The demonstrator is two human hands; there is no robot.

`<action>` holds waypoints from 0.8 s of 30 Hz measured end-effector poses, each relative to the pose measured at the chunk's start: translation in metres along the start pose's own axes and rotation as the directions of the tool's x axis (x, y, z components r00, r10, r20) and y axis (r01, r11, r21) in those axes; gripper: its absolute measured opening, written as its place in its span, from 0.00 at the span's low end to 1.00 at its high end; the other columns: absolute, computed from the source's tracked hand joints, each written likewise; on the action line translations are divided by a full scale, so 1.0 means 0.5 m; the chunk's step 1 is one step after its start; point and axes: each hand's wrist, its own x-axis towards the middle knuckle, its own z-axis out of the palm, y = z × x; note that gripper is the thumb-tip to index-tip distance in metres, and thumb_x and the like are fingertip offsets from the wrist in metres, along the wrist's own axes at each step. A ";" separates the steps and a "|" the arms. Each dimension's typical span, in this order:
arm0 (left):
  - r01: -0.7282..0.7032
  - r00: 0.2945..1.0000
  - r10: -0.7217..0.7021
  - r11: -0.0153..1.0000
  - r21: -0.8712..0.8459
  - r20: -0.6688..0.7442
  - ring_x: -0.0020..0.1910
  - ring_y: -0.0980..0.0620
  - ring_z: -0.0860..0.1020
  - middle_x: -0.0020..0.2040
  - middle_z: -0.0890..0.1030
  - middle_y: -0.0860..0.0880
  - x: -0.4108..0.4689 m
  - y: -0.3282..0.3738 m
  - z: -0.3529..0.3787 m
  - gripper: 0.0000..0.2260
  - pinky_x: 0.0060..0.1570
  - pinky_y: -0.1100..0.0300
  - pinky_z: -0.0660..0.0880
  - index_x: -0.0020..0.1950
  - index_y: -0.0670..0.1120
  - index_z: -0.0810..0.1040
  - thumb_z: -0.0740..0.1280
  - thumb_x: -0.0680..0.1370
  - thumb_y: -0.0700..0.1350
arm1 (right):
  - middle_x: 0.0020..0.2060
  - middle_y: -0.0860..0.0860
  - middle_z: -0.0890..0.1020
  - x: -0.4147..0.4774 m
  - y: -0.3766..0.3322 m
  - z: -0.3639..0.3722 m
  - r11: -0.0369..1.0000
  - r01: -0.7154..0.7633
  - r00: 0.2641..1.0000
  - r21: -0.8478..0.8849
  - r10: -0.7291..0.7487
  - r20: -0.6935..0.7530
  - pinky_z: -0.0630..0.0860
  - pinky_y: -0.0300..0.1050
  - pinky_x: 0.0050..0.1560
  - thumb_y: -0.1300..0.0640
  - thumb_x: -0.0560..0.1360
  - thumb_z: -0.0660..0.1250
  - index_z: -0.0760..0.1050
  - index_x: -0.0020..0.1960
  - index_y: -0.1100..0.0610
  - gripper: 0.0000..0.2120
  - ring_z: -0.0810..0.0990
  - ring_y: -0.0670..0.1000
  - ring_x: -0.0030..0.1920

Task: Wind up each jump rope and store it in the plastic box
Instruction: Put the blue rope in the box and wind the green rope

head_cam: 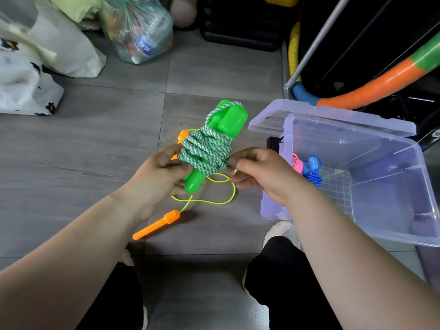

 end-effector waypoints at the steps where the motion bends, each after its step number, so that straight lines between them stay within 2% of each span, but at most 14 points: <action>1: 0.005 1.000 -0.005 1.000 0.003 -0.009 0.31 0.55 0.82 0.37 0.83 0.52 0.000 0.001 0.002 0.13 0.35 0.60 0.80 0.48 0.52 0.74 0.61 0.75 0.33 | 0.30 0.47 0.77 0.003 0.002 0.002 0.999 0.018 1.000 -0.048 -0.019 -0.017 0.74 0.31 0.27 0.66 0.74 0.61 0.73 0.37 0.55 0.10 0.76 0.38 0.22; 4: 0.018 1.000 -0.017 0.999 0.029 -0.023 0.30 0.57 0.82 0.41 0.81 0.49 -0.003 0.000 0.004 0.15 0.34 0.62 0.79 0.48 0.53 0.73 0.57 0.77 0.32 | 0.21 0.43 0.77 0.009 0.006 0.005 0.986 0.069 0.994 -0.154 -0.082 -0.078 0.73 0.30 0.27 0.69 0.73 0.61 0.72 0.35 0.55 0.13 0.76 0.38 0.22; 6: 0.017 1.000 -0.016 0.999 0.034 -0.020 0.30 0.57 0.82 0.39 0.82 0.51 -0.003 0.000 0.002 0.15 0.34 0.62 0.79 0.49 0.53 0.73 0.57 0.77 0.32 | 0.25 0.46 0.77 0.011 0.007 0.006 0.980 0.099 0.989 -0.175 -0.116 -0.089 0.73 0.30 0.29 0.70 0.72 0.60 0.71 0.35 0.54 0.13 0.76 0.39 0.24; 9: 0.015 1.000 -0.015 1.000 0.026 -0.011 0.31 0.56 0.82 0.38 0.83 0.51 -0.002 0.000 0.000 0.15 0.35 0.62 0.79 0.49 0.52 0.73 0.57 0.77 0.32 | 0.31 0.49 0.76 0.008 0.008 0.012 0.972 0.111 0.993 -0.209 -0.118 -0.023 0.74 0.31 0.30 0.66 0.73 0.63 0.72 0.37 0.53 0.10 0.75 0.39 0.27; 13: 0.042 0.999 -0.041 0.999 -0.015 0.023 0.31 0.55 0.82 0.36 0.83 0.52 -0.002 0.000 -0.002 0.12 0.34 0.62 0.79 0.50 0.50 0.75 0.62 0.73 0.34 | 0.33 0.49 0.77 0.006 0.008 0.015 0.977 0.101 0.995 -0.187 -0.099 0.023 0.74 0.28 0.30 0.67 0.73 0.64 0.75 0.46 0.61 0.04 0.75 0.35 0.25; 15: 0.065 0.997 -0.062 0.996 -0.069 0.044 0.30 0.55 0.82 0.35 0.83 0.52 -0.001 0.003 -0.004 0.11 0.32 0.62 0.80 0.51 0.47 0.74 0.59 0.76 0.33 | 0.34 0.48 0.77 0.006 0.007 0.014 0.977 0.115 0.993 -0.179 -0.110 0.035 0.74 0.26 0.31 0.68 0.72 0.65 0.75 0.49 0.62 0.07 0.75 0.35 0.26; 17: 0.072 0.996 -0.067 0.994 -0.088 0.051 0.29 0.55 0.82 0.32 0.83 0.52 -0.001 0.004 -0.005 0.12 0.31 0.63 0.80 0.50 0.47 0.74 0.55 0.77 0.33 | 0.33 0.46 0.77 0.008 0.007 0.017 0.954 0.141 0.990 -0.266 -0.137 0.033 0.72 0.25 0.33 0.67 0.71 0.66 0.77 0.50 0.63 0.08 0.74 0.34 0.25; 20: 0.060 0.998 -0.056 0.993 -0.104 0.042 0.29 0.54 0.82 0.31 0.83 0.52 -0.003 0.003 -0.003 0.12 0.29 0.63 0.79 0.50 0.47 0.74 0.55 0.77 0.33 | 0.28 0.44 0.76 0.008 0.003 0.023 0.897 0.188 0.974 -0.399 -0.222 -0.039 0.68 0.25 0.33 0.66 0.71 0.65 0.78 0.43 0.59 0.05 0.73 0.35 0.23; 22: 0.041 0.999 -0.039 0.992 -0.120 0.020 0.29 0.54 0.82 0.32 0.84 0.53 -0.003 0.004 -0.004 0.12 0.30 0.63 0.79 0.52 0.47 0.73 0.58 0.76 0.33 | 0.27 0.46 0.76 0.006 -0.002 0.020 0.905 0.211 0.955 -0.369 -0.272 -0.121 0.68 0.27 0.30 0.67 0.72 0.62 0.74 0.35 0.53 0.11 0.72 0.37 0.22; 24: 0.011 1.000 -0.013 0.990 -0.139 -0.012 0.30 0.54 0.82 0.33 0.84 0.54 -0.002 0.008 -0.007 0.14 0.31 0.63 0.80 0.53 0.48 0.73 0.63 0.72 0.33 | 0.27 0.49 0.76 0.003 -0.009 0.017 0.937 0.222 0.943 -0.271 -0.277 -0.183 0.69 0.28 0.28 0.67 0.73 0.59 0.70 0.34 0.52 0.13 0.74 0.39 0.21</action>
